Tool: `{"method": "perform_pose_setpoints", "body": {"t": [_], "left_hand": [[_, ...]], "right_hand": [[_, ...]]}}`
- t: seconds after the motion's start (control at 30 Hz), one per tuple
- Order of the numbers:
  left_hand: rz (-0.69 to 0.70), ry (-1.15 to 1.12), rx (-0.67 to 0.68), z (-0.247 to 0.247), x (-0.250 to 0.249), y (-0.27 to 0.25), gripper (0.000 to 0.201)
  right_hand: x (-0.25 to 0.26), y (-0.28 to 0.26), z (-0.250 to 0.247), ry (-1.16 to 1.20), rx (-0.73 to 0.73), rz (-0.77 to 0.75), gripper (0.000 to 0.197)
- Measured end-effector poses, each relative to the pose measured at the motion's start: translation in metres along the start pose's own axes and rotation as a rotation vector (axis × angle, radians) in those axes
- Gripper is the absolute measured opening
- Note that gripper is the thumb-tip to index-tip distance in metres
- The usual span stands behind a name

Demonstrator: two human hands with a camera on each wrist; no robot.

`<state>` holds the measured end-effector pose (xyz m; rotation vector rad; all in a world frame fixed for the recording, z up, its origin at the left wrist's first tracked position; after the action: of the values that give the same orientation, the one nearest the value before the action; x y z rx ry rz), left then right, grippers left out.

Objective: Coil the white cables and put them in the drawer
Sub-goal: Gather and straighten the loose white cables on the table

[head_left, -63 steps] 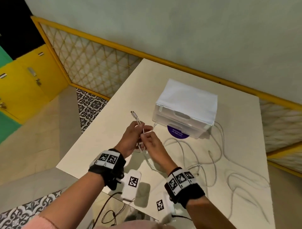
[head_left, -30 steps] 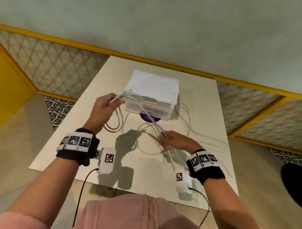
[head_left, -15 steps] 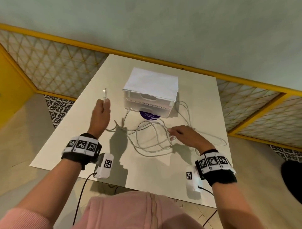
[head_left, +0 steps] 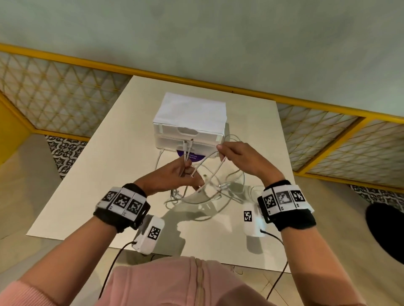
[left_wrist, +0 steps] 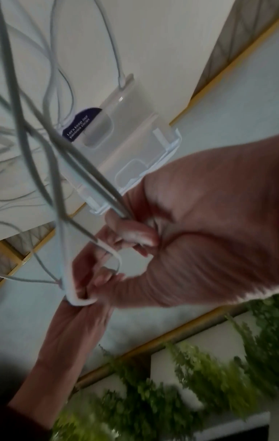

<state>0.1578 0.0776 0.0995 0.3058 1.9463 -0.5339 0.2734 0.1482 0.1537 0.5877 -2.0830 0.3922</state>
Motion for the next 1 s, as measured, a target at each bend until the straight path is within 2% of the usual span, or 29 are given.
{"method": "perform_pose_setpoints", "body": {"t": [0.07,0.17,0.27,0.3,0.37,0.43,0.5,0.6,0.67,0.7,0.8,0.9,1.0], "left_hand": [[-0.011,0.034,-0.038,-0.007,-0.002,-0.001,0.019],[-0.014,0.108,-0.079,-0.015,-0.009,0.001,0.046],[-0.013,0.098,-0.059,-0.004,-0.012,0.009,0.050],[0.005,0.095,-0.075,0.000,-0.013,0.011,0.051],[0.065,0.105,-0.145,-0.002,-0.015,0.014,0.034],[0.106,0.099,-0.216,-0.023,-0.015,0.011,0.017],[0.145,0.087,-0.286,-0.055,-0.018,0.001,0.020],[0.146,0.018,-0.457,-0.105,-0.019,-0.021,0.026],[0.092,0.129,-0.486,-0.121,-0.016,-0.033,0.030],[0.034,0.263,-0.420,-0.119,-0.009,-0.034,0.030],[-0.235,0.660,-0.080,-0.094,0.040,-0.035,0.033],[-0.364,0.750,0.155,-0.058,0.086,-0.039,0.036],[-0.454,0.802,0.293,-0.020,0.122,-0.044,0.043]], "right_hand": [[-0.008,0.000,-0.001,0.021,-0.026,0.006,0.038],[-0.012,0.000,-0.003,0.057,-0.071,0.003,0.038],[-0.004,0.004,0.000,0.048,-0.091,-0.023,0.038],[0.001,0.006,0.001,0.041,-0.096,-0.039,0.038],[0.007,0.007,0.001,0.037,-0.101,-0.047,0.042],[-0.001,0.003,-0.003,0.090,-0.088,0.017,0.051],[-0.022,-0.007,-0.008,0.145,-0.083,0.141,0.061],[-0.058,-0.023,-0.021,0.129,-0.163,0.279,0.063],[-0.077,-0.032,-0.028,0.114,-0.217,0.326,0.062],[-0.083,-0.035,-0.030,0.074,-0.228,0.337,0.062],[-0.098,-0.045,-0.028,-0.031,-0.253,0.356,0.064],[-0.120,-0.058,-0.006,-0.078,-0.224,0.403,0.061],[-0.154,-0.081,0.037,-0.062,-0.122,0.467,0.051]]}}
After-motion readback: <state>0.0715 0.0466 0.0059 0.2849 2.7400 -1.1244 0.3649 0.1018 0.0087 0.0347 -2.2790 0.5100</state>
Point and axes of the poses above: each hand's wrist, its own y-axis towards the middle knuckle, its own z-axis out of the palm, x = y × z, the point moved 10 cm from there along y, towards the middle knuckle, and after that the axes turned 15 degrees about y, right-handed, at the moved point
